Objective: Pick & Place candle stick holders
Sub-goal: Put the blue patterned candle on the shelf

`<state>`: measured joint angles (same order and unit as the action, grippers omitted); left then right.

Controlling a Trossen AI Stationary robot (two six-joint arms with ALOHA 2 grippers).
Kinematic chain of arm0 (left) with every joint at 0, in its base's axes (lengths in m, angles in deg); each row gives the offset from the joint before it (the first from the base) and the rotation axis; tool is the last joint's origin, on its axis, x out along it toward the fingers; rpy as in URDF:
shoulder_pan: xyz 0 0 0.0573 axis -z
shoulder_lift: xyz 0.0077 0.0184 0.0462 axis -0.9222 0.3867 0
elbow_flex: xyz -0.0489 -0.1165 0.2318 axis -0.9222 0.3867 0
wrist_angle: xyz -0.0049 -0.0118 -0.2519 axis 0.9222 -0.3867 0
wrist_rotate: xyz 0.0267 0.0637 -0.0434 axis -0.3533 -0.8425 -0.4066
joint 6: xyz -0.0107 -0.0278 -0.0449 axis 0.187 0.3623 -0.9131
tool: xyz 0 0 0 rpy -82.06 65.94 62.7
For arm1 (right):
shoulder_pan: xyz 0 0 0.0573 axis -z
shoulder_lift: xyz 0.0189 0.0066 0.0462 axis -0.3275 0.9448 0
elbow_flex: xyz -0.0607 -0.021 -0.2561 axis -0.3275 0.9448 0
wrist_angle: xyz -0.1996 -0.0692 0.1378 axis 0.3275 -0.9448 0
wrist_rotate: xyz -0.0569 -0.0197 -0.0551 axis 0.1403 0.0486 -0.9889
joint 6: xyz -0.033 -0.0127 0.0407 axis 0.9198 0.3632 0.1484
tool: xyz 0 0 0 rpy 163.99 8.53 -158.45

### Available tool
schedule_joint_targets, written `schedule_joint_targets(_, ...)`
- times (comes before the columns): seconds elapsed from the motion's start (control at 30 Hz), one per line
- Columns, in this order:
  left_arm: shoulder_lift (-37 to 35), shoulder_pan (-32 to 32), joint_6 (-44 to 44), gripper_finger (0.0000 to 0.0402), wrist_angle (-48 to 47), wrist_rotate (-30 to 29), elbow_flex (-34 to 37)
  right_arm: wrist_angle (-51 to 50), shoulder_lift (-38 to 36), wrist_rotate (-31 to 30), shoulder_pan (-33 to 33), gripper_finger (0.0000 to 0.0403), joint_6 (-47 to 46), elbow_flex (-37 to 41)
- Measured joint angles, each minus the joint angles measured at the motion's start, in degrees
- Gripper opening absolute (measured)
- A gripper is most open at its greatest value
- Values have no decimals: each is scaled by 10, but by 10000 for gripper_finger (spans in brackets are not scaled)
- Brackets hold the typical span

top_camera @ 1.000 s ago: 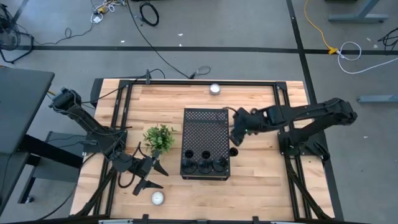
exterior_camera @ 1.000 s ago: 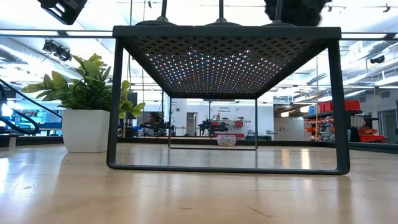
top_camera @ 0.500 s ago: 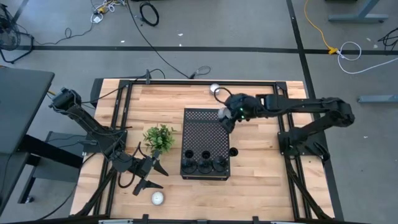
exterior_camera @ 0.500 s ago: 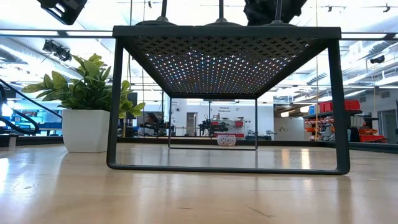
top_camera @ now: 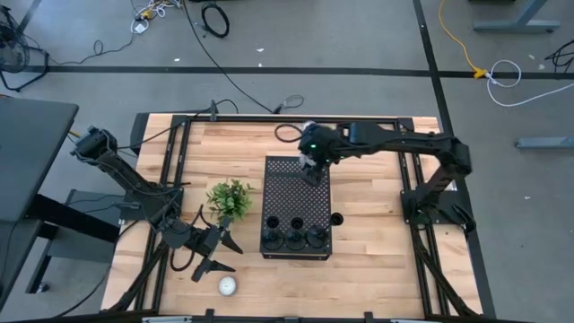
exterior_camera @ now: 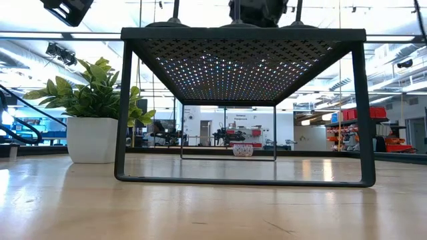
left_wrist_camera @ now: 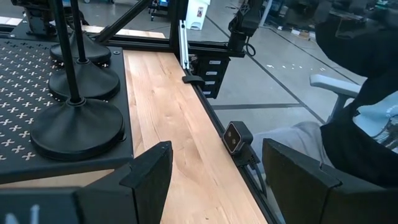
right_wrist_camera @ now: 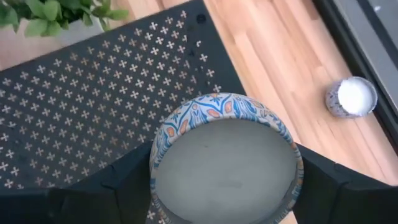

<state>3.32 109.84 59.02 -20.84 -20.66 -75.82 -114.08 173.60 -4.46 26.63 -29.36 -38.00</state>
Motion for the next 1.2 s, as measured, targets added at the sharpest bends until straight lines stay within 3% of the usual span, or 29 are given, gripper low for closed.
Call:
schedule_joint_targets(0.23, 0, 0, 0, 248, 0, 0, 0, -40, 46, 5, 2, 285, 30, -65)
schedule_joint_targets(0.6, 0, 0, 0, 248, 0, 0, 0, -57, 63, 19, 15, 285, 16, -67)
schedule_joint_targets(0.77, 0, 0, 0, 248, 0, 0, 0, -56, 92, 58, 24, 285, 21, -67)
schedule_joint_targets(1.2, 0, 0, 0, 248, 0, 0, 0, -39, 136, 65, 37, 285, 32, -67)
